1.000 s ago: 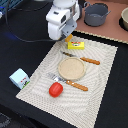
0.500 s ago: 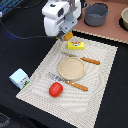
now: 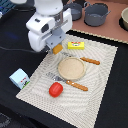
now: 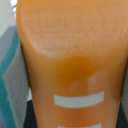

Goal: Interact with the objects in diverse but meaningful ways.

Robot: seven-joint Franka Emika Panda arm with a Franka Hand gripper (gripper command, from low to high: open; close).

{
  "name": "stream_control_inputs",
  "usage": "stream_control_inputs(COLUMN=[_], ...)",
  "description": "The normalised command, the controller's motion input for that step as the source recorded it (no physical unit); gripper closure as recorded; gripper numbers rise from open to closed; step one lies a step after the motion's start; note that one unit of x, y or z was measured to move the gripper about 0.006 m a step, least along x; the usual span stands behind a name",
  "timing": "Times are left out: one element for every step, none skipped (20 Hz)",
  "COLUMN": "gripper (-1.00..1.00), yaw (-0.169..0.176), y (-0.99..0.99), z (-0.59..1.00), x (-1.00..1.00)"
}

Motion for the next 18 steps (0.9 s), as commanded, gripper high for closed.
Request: stream_control_inputs(gripper=[1.00,1.00,1.00,-1.00,-1.00,-1.00,-1.00,-1.00,-1.00,-1.00,-1.00,-1.00,-1.00,-1.00,-1.00,-1.00,-1.00,-1.00], yaw=[-0.011,0.000,0.000,0.000,0.000,0.000,0.000,0.000,0.000,0.000,0.000,0.000,0.000,0.000,0.000,0.000,0.000,0.000], y=[-0.21,-0.16,-0.12,-0.09,-0.05,-0.02,-0.02,0.00,0.00,0.00,0.00,0.00,0.00,0.00,0.00,0.03,0.12,0.23], z=[-0.18,-0.09,-0.09,-0.09,-0.06,-0.05,-0.06,-0.07,-0.09,-0.08,-0.04,0.00,0.00,0.00,0.01,0.05,0.14,0.17], x=[0.08,0.14,0.16,0.17,0.19,0.22,0.21,0.21,0.21,0.20,0.22,0.24,0.29,0.33,0.35,0.41,0.52,0.61])
